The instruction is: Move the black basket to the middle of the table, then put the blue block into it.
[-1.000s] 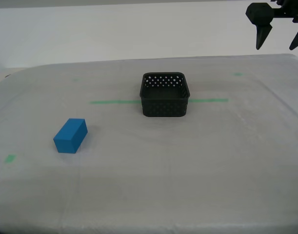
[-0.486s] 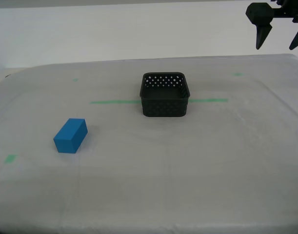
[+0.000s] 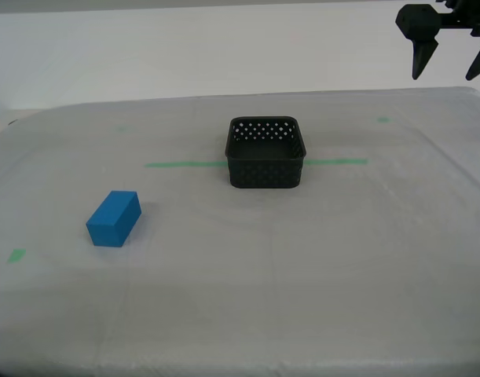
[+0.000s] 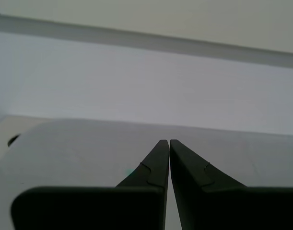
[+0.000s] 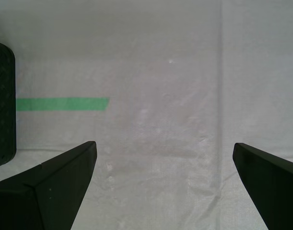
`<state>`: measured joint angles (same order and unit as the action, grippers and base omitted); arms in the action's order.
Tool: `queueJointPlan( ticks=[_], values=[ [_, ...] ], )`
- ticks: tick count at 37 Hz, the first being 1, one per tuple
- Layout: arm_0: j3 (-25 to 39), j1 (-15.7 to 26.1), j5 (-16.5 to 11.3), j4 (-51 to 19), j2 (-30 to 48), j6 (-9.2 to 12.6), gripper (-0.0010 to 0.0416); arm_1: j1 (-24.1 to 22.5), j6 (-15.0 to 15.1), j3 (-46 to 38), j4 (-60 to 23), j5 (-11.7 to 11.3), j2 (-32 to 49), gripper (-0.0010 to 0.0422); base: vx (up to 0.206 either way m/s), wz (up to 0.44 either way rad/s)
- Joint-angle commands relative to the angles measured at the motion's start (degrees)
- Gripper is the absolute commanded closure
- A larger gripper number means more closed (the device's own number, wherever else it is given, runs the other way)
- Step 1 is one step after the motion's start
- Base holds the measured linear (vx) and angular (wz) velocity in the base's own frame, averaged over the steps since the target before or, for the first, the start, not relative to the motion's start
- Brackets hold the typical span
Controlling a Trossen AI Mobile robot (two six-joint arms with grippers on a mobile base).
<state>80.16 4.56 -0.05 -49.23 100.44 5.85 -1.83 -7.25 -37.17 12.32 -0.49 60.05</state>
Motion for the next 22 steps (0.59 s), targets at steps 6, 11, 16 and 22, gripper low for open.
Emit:
queueJointPlan(
  ticks=[6, 11, 16, 22],
  values=[
    [0.0, 0.0, 0.0, 0.0, 0.0, 0.0, 0.0007, -1.5, -1.1, -6.8, -18.4, 0.2, 0.0, 0.0412, 0.0, 0.0],
    [0.0, 0.0, 0.0, 0.0, 0.0, 0.0, 0.0007, -3.1, -3.4, -10.9, -27.6, 0.2, 0.0, 0.0412, 0.0, 0.0],
    [0.0, 0.0, 0.0, 0.0, 0.0, 0.0, 0.0007, -5.0, -6.3, -14.2, -35.6, 0.2, 0.0, 0.0412, 0.0, 0.0],
    [0.0, 0.0, 0.0, 0.0, 0.0, 0.0, 0.0007, -7.7, -10.2, -16.6, -43.7, 0.2, 0.0, 0.0412, 0.0, 0.0]
  ],
)
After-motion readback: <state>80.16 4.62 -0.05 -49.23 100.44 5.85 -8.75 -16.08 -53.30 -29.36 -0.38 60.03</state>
